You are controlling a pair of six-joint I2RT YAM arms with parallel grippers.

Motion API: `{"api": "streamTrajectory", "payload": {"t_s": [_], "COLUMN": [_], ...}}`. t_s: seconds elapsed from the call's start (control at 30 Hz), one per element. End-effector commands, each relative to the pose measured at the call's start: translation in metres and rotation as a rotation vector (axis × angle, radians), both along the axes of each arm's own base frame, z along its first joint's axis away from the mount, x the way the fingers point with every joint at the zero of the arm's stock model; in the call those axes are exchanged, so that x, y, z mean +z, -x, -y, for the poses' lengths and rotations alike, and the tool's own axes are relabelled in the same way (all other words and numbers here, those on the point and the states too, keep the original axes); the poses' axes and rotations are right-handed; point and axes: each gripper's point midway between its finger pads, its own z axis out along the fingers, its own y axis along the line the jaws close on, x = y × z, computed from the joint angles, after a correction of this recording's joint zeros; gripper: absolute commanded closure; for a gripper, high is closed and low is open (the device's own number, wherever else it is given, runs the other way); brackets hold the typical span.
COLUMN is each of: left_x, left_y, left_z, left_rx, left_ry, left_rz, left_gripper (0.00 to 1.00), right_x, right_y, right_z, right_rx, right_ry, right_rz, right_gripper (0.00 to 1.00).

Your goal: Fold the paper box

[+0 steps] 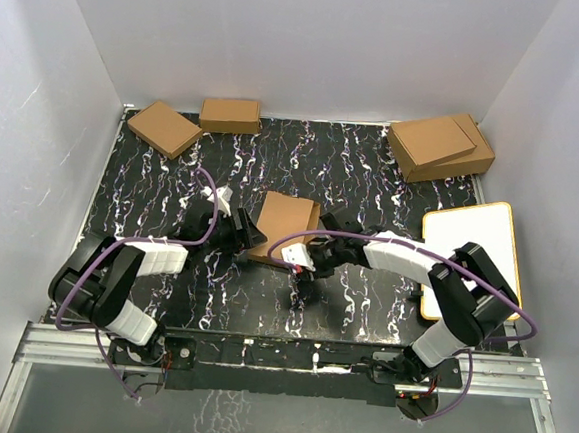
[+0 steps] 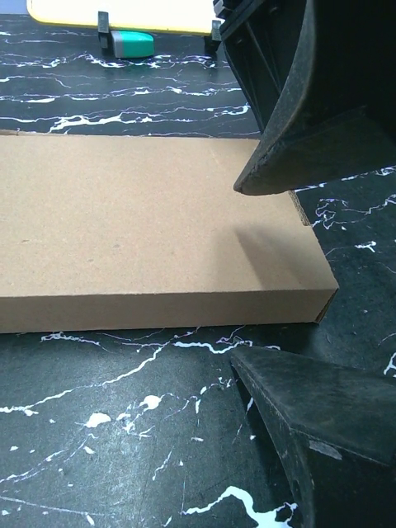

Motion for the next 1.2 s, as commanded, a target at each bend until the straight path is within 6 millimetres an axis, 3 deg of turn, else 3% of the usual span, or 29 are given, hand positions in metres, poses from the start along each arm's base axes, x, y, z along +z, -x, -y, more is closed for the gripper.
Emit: {"api": "streamTrajectory", "payload": {"t_s": [0.0,0.83,1.17], "left_x": [-0.018,-0.027,-0.030], "left_y": [0.010,0.012,0.014], "left_z": [-0.006,-0.010,-0.013], "left_rx": [0.002,0.007,0.010], "left_ry": [-0.054,-0.087,-0.102], "left_rz": [-0.069,-0.098,-0.105], "left_gripper": [0.28,0.30,0.31], "right_x": [0.010,0.000,0.001], "right_y": [-0.011,-0.020,-0.024], "right_z": [-0.015,-0.007,0.004], "right_rx": [0.013,-0.034,-0.072], "right_ry": [-0.042,0.007,-0.008], "right_rz": [0.052,0.108,0.072], "right_gripper": [0.72,0.91,0.92]}}
